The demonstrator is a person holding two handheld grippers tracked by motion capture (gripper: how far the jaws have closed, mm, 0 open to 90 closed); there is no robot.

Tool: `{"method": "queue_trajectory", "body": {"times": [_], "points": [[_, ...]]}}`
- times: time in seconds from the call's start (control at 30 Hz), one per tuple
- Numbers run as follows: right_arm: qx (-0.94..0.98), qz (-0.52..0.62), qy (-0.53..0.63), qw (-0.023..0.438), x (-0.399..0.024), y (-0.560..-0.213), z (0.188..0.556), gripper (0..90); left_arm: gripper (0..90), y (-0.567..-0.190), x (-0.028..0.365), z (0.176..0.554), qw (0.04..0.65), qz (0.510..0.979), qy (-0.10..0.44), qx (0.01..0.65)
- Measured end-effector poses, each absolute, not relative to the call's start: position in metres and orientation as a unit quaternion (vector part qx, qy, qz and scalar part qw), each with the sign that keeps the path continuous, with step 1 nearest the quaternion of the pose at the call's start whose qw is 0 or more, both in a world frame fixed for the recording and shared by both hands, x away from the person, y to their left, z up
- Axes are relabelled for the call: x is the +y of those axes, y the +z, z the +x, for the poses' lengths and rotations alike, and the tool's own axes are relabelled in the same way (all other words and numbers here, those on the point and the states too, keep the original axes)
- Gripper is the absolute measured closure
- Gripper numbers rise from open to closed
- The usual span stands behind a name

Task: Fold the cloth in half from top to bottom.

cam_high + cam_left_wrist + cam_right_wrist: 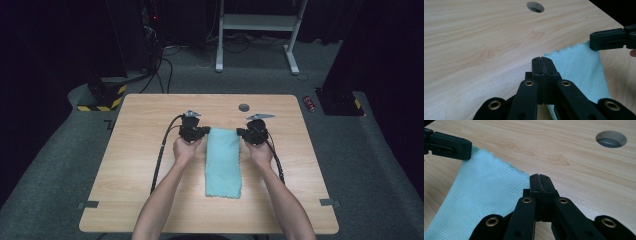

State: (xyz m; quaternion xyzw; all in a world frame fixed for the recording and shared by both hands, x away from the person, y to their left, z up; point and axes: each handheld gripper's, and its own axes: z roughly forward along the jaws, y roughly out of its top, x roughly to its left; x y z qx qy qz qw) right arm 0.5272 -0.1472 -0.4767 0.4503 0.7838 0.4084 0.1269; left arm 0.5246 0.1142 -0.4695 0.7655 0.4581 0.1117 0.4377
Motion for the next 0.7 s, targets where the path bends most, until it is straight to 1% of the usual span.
{"method": "queue_trajectory", "body": {"times": [0.23,0.37,0.53,0.7], "points": [[0.784,0.446,0.408,0.138,-0.149,-0.461,0.534,90.0,90.0,-0.459,0.115,0.531,0.451,0.758,0.116,0.456],[0.781,0.441,0.419,0.139,-0.149,-0.453,0.532,90.0,90.0,-0.455,0.116,0.526,0.457,0.759,0.117,0.448],[0.785,0.428,0.425,0.141,-0.151,-0.454,0.520,90.0,90.0,-0.453,0.117,0.513,0.469,0.766,0.110,0.426],[0.785,0.422,0.432,0.136,-0.156,-0.460,0.507,90.0,90.0,-0.457,0.118,0.501,0.466,0.777,0.101,0.411]]}}
